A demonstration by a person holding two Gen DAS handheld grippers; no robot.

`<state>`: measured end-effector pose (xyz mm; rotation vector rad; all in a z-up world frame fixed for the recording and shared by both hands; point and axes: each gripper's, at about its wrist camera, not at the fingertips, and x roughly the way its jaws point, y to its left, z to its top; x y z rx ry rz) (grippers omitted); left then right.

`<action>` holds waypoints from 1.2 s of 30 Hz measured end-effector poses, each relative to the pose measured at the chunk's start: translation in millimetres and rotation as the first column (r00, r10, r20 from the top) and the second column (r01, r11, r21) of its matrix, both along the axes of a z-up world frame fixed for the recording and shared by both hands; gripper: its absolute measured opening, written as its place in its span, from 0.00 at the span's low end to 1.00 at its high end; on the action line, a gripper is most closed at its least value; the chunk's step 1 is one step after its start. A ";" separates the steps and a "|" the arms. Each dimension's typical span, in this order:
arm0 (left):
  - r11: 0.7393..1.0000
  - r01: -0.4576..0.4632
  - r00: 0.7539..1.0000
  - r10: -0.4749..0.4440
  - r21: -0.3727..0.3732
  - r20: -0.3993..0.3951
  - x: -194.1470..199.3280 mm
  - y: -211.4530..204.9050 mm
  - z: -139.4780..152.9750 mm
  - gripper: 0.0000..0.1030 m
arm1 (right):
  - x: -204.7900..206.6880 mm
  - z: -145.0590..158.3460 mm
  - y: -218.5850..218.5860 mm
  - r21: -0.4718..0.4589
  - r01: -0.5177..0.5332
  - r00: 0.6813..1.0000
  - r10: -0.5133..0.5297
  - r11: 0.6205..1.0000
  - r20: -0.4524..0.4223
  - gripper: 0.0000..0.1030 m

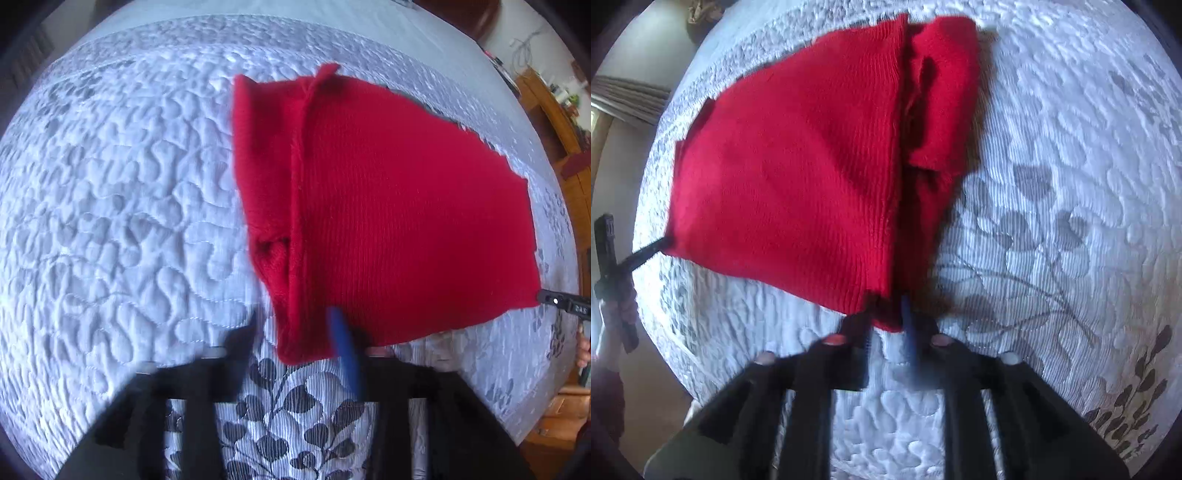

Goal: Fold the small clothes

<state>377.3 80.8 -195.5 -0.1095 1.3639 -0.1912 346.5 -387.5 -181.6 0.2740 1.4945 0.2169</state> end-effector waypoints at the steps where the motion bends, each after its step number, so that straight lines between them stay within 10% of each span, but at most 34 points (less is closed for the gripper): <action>1: 1.000 -0.011 1.000 0.012 -0.017 0.007 -0.8 2.9 3.3 0.81 | 0.0 5.2 -1.0 -0.005 0.006 1.000 -0.006 1.000 0.020 0.61; 13: 0.989 -0.107 0.989 0.095 -0.101 -0.117 20.5 -8.9 -36.4 0.88 | 21.3 -42.5 -18.8 0.102 0.159 0.984 -0.149 0.982 -0.095 0.62; 15: 0.996 -0.087 0.993 0.083 -0.037 -0.088 20.9 -18.2 -36.4 0.72 | 24.7 -41.5 -10.1 0.090 0.139 0.988 -0.132 0.986 -0.078 0.51; 17: 0.998 -0.056 0.997 0.056 0.013 -0.053 20.0 -29.1 -33.6 0.52 | 27.5 -45.2 -3.4 0.149 0.133 0.988 -0.120 0.980 -0.094 0.14; 19: 0.998 -0.054 0.998 0.054 -0.014 -0.038 17.0 -34.4 -28.5 0.19 | 27.6 -48.6 -2.2 0.177 0.146 0.986 -0.129 0.973 -0.104 0.10; 36: 0.983 -0.027 0.996 0.042 -0.180 0.079 -72.4 -0.4 29.6 0.13 | -44.0 15.2 11.2 0.127 -0.017 0.999 0.013 0.992 0.031 0.09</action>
